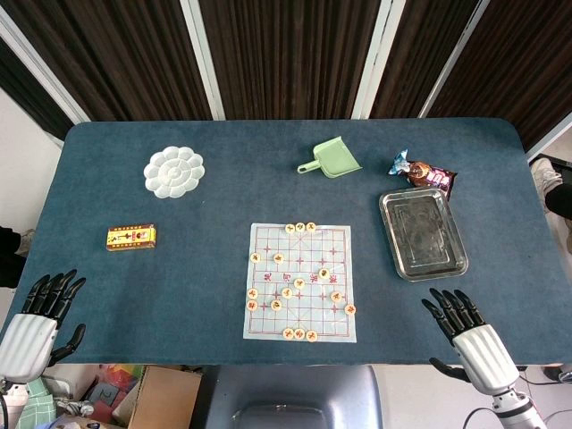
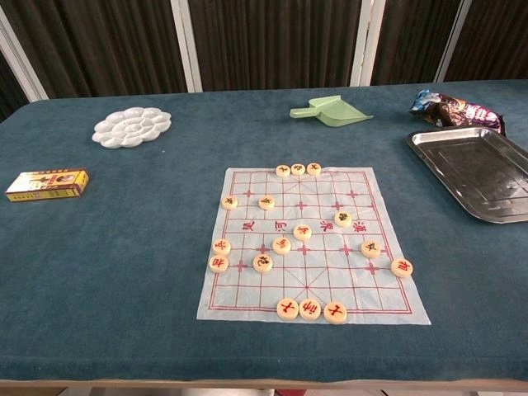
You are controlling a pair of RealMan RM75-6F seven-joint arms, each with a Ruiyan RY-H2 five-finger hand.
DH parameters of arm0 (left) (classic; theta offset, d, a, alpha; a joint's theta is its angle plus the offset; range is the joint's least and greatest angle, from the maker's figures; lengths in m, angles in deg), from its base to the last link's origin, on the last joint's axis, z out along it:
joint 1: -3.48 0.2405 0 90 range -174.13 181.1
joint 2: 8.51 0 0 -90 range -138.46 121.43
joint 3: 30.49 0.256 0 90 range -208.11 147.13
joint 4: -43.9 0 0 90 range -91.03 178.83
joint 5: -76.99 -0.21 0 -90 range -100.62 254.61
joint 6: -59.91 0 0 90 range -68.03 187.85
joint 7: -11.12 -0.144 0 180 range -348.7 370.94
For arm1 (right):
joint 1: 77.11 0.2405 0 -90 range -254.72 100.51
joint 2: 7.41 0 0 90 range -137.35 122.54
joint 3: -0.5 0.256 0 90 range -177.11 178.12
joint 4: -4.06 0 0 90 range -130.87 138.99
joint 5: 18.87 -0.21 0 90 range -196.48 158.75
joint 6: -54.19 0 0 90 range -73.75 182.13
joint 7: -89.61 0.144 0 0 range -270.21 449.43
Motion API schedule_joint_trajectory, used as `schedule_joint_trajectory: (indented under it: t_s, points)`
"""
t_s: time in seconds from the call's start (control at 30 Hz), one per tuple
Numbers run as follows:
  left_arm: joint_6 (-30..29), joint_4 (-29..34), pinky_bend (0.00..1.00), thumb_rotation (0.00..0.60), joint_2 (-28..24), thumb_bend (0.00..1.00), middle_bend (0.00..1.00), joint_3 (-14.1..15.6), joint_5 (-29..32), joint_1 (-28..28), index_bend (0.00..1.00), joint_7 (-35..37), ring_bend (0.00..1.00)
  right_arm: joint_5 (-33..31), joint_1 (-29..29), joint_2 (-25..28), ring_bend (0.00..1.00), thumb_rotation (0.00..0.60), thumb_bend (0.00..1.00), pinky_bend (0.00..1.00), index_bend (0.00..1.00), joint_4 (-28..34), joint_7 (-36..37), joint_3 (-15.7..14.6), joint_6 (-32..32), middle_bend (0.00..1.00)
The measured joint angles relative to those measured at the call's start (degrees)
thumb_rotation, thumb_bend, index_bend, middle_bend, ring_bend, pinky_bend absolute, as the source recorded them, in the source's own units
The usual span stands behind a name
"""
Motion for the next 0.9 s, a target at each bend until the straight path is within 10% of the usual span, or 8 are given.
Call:
schedule_joint_trajectory:
  t_s: [0.4, 0.9]
  points:
    - [0.26, 0.32, 0.02, 0.600, 0.23, 0.42, 0.00, 0.34, -0.28, 0.00, 0.00, -1.11, 0.00, 0.64, 3.75, -0.85, 0.00, 0.600, 0.26, 0.00, 0.01, -0.01, 0.63, 1.65, -3.25, 0.00]
    - [0.43, -0.09, 0.02, 0.600, -0.43, 0.42, 0.00, -0.11, 0.61, -0.26, 0.00, 1.19, 0.00, -5.11, 27.42, -9.35, 0.00, 0.600, 0.38, 0.00, 0.48, 4.16, -5.17, 12.16, -32.32, 0.00]
